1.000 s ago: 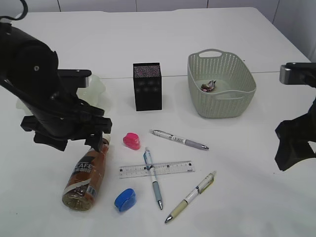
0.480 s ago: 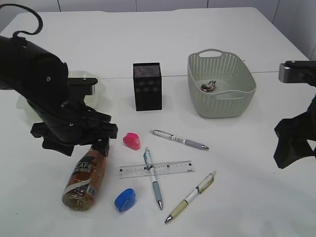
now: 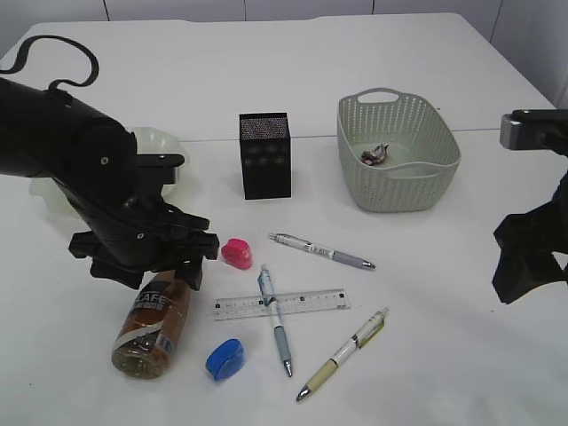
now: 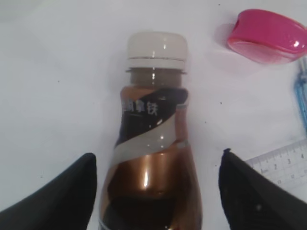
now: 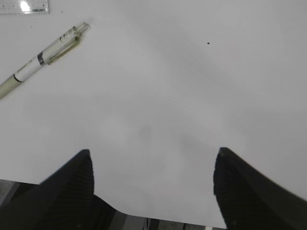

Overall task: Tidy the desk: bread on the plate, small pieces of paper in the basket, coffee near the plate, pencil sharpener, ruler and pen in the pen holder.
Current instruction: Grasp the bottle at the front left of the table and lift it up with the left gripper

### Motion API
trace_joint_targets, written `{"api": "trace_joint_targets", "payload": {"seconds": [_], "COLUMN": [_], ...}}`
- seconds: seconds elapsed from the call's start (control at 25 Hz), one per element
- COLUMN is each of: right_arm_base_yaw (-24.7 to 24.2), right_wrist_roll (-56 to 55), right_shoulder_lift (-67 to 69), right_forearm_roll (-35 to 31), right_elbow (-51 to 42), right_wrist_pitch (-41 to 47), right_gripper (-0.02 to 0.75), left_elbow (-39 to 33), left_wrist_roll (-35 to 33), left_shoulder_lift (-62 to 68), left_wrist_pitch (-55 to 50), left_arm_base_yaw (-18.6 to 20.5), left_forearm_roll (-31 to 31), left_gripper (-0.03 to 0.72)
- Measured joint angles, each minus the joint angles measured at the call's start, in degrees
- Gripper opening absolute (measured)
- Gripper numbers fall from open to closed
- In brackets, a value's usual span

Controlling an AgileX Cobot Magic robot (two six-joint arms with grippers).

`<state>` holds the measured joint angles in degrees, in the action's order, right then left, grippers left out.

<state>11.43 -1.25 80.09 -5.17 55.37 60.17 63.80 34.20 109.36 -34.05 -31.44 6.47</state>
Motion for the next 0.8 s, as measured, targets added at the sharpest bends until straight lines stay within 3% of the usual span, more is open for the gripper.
{"api": "trace_joint_targets", "payload": {"seconds": [0.52,0.8], "right_arm_base_yaw": [0.0,0.0], "right_wrist_roll": [0.68,0.68], "right_shoulder_lift": [0.0,0.0], "right_forearm_roll": [0.0,0.0], "right_elbow": [0.0,0.0], "right_wrist_pitch": [-0.29,-0.4], "right_gripper": [0.569,0.569], "left_elbow": [0.09,0.47], "left_wrist_roll": [0.0,0.0], "left_shoulder_lift": [2.57,3.15], "left_wrist_pitch": [-0.78,-1.01], "left_arm_base_yaw": [0.0,0.0], "left_forearm_roll": [0.23,0.68], "left_gripper": [0.552,0.414]}}
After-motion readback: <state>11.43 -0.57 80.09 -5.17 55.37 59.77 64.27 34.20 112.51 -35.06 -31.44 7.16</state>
